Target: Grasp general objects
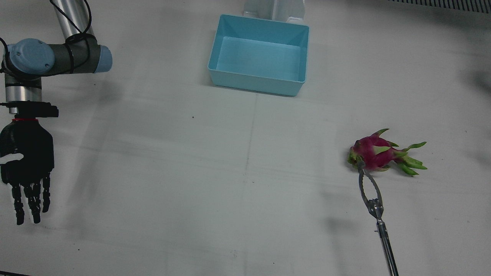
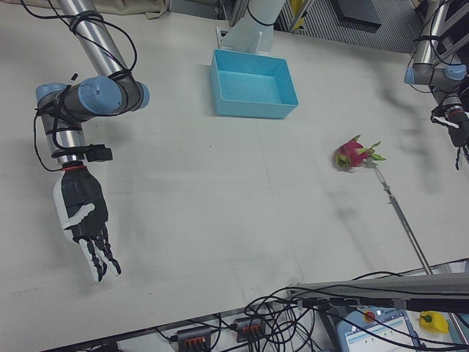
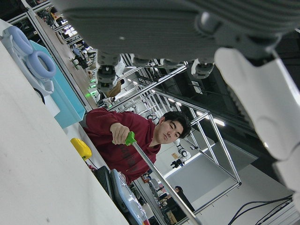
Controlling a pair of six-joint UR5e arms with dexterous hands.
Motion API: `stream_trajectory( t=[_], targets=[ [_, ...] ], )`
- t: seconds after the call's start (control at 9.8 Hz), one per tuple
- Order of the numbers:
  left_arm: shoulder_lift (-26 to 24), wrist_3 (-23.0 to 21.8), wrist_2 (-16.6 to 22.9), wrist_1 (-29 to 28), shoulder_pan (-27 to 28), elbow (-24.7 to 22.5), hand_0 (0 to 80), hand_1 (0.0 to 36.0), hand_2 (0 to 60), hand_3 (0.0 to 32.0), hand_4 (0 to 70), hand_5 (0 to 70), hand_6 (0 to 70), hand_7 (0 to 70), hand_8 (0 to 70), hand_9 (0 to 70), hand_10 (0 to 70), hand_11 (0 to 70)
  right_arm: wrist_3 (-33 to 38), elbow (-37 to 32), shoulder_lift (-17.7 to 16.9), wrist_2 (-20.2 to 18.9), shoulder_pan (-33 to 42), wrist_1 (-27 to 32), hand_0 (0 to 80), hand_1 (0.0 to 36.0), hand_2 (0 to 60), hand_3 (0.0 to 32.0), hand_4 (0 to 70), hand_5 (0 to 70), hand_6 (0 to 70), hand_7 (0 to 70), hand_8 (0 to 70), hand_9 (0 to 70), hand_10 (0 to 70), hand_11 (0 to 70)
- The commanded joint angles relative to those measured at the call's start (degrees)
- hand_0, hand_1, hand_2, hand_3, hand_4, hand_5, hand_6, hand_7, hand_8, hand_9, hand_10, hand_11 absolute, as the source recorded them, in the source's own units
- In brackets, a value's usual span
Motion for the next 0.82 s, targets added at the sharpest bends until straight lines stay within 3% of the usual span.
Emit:
stream_trajectory(
  t=[0.0, 0.1, 0.2, 0.41, 0.51, 0.61, 0.71],
  targets=[
    [-0.02, 0.01, 0.16, 0.09, 0.0, -0.17, 52.2, 19.5, 4.3, 13.0, 0.0, 0.0, 0.0, 0.0, 0.0, 0.0, 0.0, 0.0, 0.0, 0.01, 0.0, 0.0, 0.0, 0.0, 0.0, 0.0, 0.0, 0.0, 0.0, 0.0, 0.0, 0.0, 0.0, 0.0, 0.0, 0.0],
    [-0.02, 0.01, 0.16, 0.0, 0.0, -0.17, 52.2, 21.1, 10.6, 13.0, 0.0, 0.0, 0.0, 0.0, 0.0, 0.0, 0.0, 0.0, 0.0, 0.01, 0.0, 0.0, 0.0, 0.0, 0.0, 0.0, 0.0, 0.0, 0.0, 0.0, 0.0, 0.0, 0.0, 0.0, 0.0, 0.0],
    [-0.02, 0.01, 0.16, 0.09, 0.09, -0.17, 52.6, 22.2, 13.2, 12.6, 0.0, 0.0, 0.0, 0.0, 0.0, 0.0, 0.0, 0.0, 0.0, 0.01, 0.0, 0.0, 0.0, 0.0, 0.0, 0.0, 0.0, 0.0, 0.0, 0.0, 0.0, 0.0, 0.0, 0.0, 0.0, 0.0],
    [0.33, -0.08, 0.24, 0.09, 0.0, -1.3, 52.1, 21.0, 11.3, 14.2, 0.0, 0.0, 0.0, 0.0, 0.0, 0.0, 0.0, 0.0, 0.0, 0.01, 0.0, 0.0, 0.0, 0.0, 0.0, 0.0, 0.0, 0.0, 0.0, 0.0, 0.0, 0.0, 0.0, 0.0, 0.0, 0.0],
    [0.07, 0.62, 4.77, 1.4, 0.0, -3.57, 51.2, 23.0, 22.4, 16.2, 0.0, 0.0, 0.0, 0.0, 0.0, 0.0, 0.0, 0.0, 0.0, 0.01, 0.0, 0.0, 0.0, 0.0, 0.0, 0.0, 0.0, 0.0, 0.0, 0.0, 0.0, 0.0, 0.0, 0.0, 0.0, 0.0],
    [-0.11, 4.37, 11.78, 6.19, -0.09, -8.81, 50.6, 22.3, 22.7, 17.8, 0.0, 0.0, 0.0, 0.0, 0.0, 0.0, 0.0, 0.0, 0.0, 0.01, 0.0, 0.0, 0.0, 0.0, 0.0, 0.0, 0.0, 0.0, 0.0, 0.0, 0.0, 0.0, 0.0, 0.0, 0.0, 0.0],
    [-1.24, 9.28, 15.85, 13.73, -0.35, -15.22, 49.6, 18.8, 13.1, 20.0, 0.0, 0.0, 0.0, 0.0, 0.0, 0.0, 0.0, 0.0, 0.0, 0.01, 0.0, 0.0, 0.0, 0.0, 0.0, 0.0, 0.0, 0.0, 0.0, 0.0, 0.0, 0.0, 0.0, 0.0, 0.0, 0.0]
  ],
)
